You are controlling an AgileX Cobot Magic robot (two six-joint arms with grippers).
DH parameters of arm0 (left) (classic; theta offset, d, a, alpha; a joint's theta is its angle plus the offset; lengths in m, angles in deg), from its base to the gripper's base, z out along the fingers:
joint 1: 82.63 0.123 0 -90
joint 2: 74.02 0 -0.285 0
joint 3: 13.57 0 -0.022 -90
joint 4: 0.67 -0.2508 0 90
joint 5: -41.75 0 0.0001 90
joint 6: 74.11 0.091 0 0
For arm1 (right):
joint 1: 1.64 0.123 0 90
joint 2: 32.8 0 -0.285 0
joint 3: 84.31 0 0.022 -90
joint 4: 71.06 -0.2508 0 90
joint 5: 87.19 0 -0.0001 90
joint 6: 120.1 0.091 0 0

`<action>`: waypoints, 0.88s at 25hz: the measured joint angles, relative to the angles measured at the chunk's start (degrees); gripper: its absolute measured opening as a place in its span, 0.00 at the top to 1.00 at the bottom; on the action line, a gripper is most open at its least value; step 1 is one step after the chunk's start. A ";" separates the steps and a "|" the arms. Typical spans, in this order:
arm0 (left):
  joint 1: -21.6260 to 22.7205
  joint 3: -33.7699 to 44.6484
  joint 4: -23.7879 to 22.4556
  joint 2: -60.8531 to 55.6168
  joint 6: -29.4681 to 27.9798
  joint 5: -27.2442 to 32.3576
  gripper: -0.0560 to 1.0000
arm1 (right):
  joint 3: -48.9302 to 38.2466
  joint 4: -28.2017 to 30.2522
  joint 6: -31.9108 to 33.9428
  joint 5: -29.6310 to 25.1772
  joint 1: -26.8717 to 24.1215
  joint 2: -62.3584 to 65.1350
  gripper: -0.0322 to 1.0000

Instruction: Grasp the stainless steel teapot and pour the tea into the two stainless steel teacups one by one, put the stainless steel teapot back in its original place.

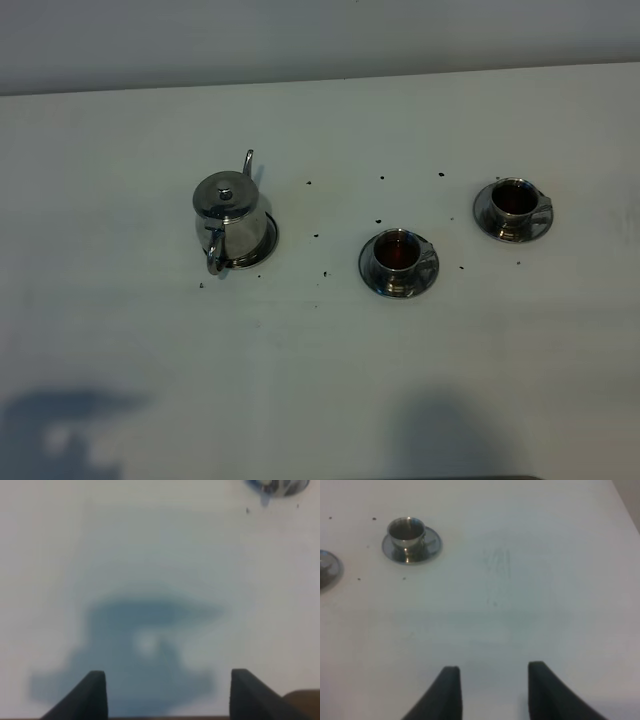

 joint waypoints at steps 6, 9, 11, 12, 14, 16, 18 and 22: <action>0.00 0.04 -2.60 -4.05 -3.22 0.00 0.42 | 0.00 0.00 0.00 0.00 0.00 0.00 0.67; 0.00 0.10 -2.60 -7.04 -3.65 0.05 0.42 | 0.00 0.00 0.00 0.00 0.00 0.00 0.67; 0.00 0.10 -2.60 -9.57 -3.70 0.05 0.42 | 0.00 0.00 0.00 0.00 0.00 0.00 0.67; 0.00 0.10 -2.60 -11.01 -3.70 0.05 0.42 | 0.00 0.00 0.00 0.00 0.00 0.00 0.67; 0.00 0.10 -2.60 -13.89 -3.63 0.05 0.42 | 0.00 0.00 0.00 0.00 0.00 0.00 0.67; 0.00 0.12 -2.60 -15.00 -3.63 0.11 0.42 | 0.00 0.00 0.00 0.00 0.00 0.00 0.67; 0.00 0.23 -2.28 -15.02 -2.94 0.11 0.42 | 0.00 0.00 0.00 0.00 0.00 0.00 0.67; 0.00 0.27 -1.08 -15.02 -1.11 0.06 0.42 | 0.00 0.00 0.00 0.00 0.00 0.00 0.67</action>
